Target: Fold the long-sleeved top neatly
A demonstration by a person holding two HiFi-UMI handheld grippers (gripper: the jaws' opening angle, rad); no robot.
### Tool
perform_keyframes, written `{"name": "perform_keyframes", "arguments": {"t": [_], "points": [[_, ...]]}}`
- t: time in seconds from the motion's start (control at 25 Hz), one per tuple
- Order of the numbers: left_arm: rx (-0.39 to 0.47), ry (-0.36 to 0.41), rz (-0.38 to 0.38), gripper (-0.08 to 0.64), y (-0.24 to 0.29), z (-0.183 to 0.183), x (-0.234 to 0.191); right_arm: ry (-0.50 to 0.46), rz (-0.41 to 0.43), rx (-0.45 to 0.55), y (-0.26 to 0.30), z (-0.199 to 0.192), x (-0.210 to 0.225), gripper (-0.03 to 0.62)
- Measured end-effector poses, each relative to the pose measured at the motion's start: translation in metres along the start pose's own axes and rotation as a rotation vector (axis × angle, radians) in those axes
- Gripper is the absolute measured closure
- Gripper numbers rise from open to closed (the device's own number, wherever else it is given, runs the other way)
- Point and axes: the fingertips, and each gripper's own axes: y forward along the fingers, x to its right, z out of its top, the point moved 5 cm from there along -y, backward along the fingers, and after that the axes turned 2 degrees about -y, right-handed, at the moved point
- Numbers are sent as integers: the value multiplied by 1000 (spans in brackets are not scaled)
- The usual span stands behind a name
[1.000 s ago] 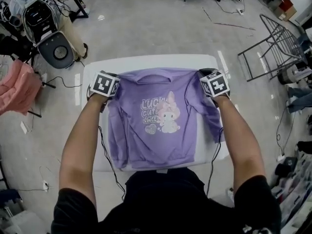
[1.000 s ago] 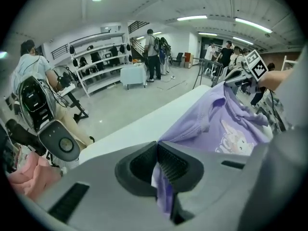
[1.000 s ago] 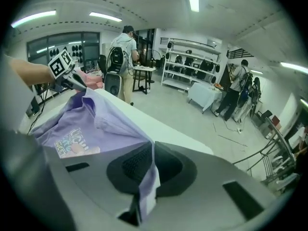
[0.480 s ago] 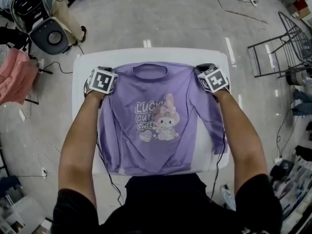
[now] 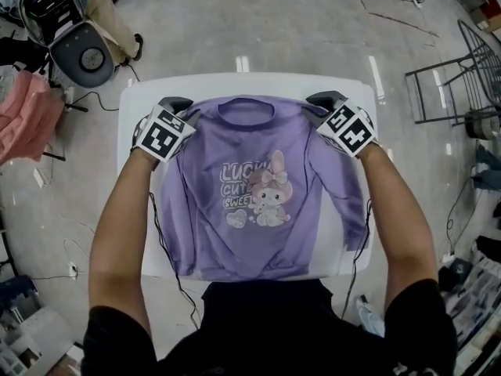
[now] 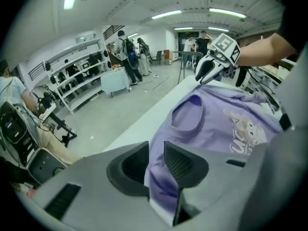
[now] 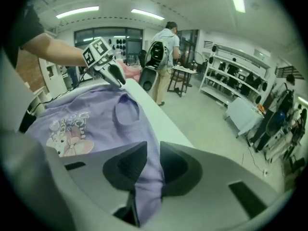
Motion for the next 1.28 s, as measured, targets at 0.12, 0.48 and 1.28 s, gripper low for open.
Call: {"name": "perform_keyframes", "arguments": {"t": [0.12,0.48,1.28], "points": [[-32,60,-28,463,12,-5,13,-121,46,-53,27,13,-22,494],[-60,91,-21,478,31,-12,15,-129,105,-94,55,17,-28,550],[-58,-319,76,551,61,14,-50,333,-32,-8,74,17,32,580]]}}
